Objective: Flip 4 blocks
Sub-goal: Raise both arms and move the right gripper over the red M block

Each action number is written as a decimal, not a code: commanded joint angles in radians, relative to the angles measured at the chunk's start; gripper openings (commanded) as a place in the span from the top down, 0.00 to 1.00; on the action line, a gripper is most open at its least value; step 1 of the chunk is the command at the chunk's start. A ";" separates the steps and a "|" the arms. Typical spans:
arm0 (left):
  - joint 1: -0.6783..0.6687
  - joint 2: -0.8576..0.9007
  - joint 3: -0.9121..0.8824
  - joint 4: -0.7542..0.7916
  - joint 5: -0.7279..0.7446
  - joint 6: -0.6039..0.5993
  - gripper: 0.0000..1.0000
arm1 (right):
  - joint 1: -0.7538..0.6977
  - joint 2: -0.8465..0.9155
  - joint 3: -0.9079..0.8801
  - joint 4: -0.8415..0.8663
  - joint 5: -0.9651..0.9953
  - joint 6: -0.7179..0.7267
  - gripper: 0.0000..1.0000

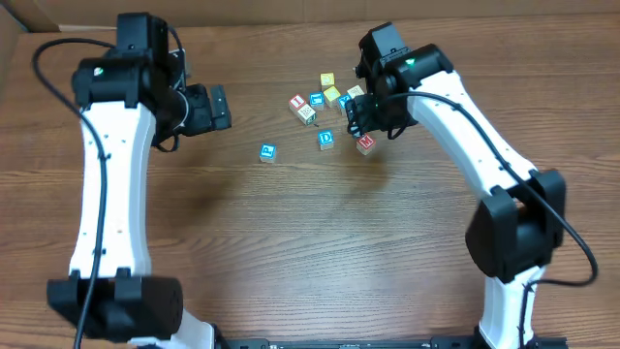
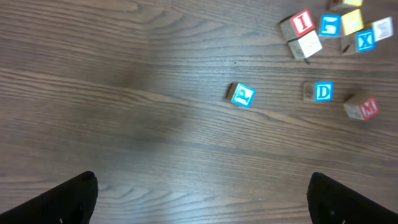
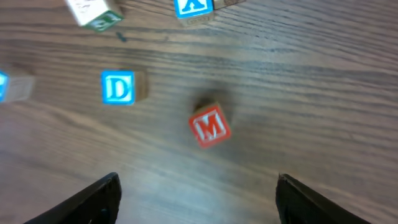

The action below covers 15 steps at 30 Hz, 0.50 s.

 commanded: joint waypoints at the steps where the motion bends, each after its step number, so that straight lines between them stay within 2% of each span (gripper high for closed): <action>1: 0.005 0.044 -0.006 0.005 0.022 -0.022 0.00 | -0.001 0.058 -0.005 0.030 0.019 -0.011 0.15; 9: 0.005 0.121 -0.006 0.011 0.010 -0.021 0.00 | -0.001 0.155 -0.017 0.069 0.019 -0.034 0.17; 13: 0.005 0.144 -0.006 0.043 0.011 -0.023 0.00 | -0.001 0.186 -0.064 0.150 0.019 -0.039 0.17; 15: 0.006 0.146 -0.006 0.056 0.011 -0.033 0.00 | -0.001 0.190 -0.077 0.179 0.019 -0.037 0.22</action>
